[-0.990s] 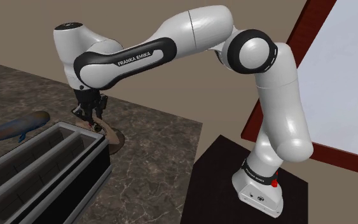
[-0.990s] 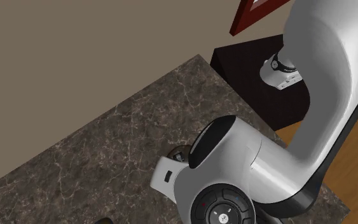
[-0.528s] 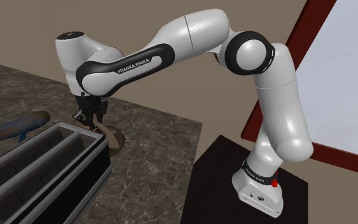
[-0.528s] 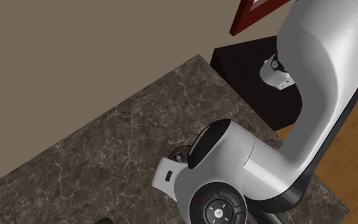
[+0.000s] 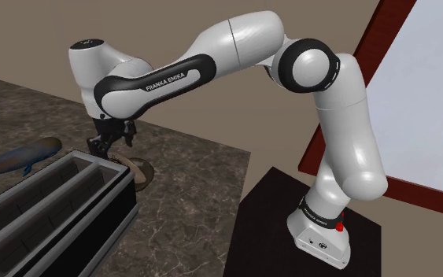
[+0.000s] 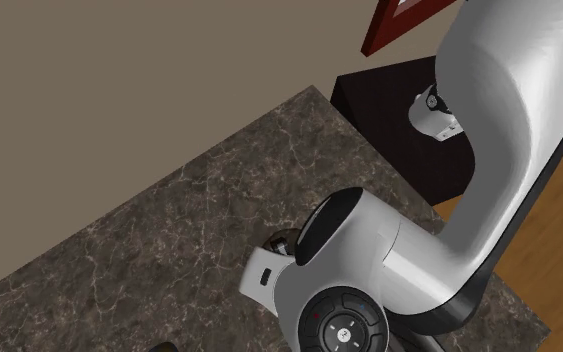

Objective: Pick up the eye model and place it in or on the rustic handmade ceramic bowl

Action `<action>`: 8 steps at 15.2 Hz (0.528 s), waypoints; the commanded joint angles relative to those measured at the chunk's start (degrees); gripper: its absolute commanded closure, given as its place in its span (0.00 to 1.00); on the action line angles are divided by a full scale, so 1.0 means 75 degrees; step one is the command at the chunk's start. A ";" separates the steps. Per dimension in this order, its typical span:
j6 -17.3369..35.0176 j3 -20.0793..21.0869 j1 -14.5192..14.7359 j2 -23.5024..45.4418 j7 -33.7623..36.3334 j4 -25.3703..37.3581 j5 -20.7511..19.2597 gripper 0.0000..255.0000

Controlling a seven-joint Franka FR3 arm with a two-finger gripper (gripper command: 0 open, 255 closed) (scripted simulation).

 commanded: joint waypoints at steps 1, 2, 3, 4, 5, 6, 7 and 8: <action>0.0000 0.0000 0.0000 0.0000 0.0000 0.0000 0.0000 0.00; 0.0000 0.0000 0.0000 0.0000 0.0000 0.0000 0.0000 0.00; -0.0206 0.0024 0.0016 -0.0085 -0.0025 0.0123 0.0036 0.00; -0.0415 0.0046 0.0035 -0.0161 -0.0050 0.0258 0.0069 0.00; -0.0630 0.0066 0.0056 -0.0228 -0.0074 0.0408 0.0100 0.00; -0.0803 0.0080 0.0074 -0.0274 -0.0093 0.0537 0.0122 0.00; -0.0803 0.0080 0.0074 -0.0274 -0.0093 0.0537 0.0122 0.00; -0.0803 0.0080 0.0074 -0.0275 -0.0093 0.0536 0.0122 0.00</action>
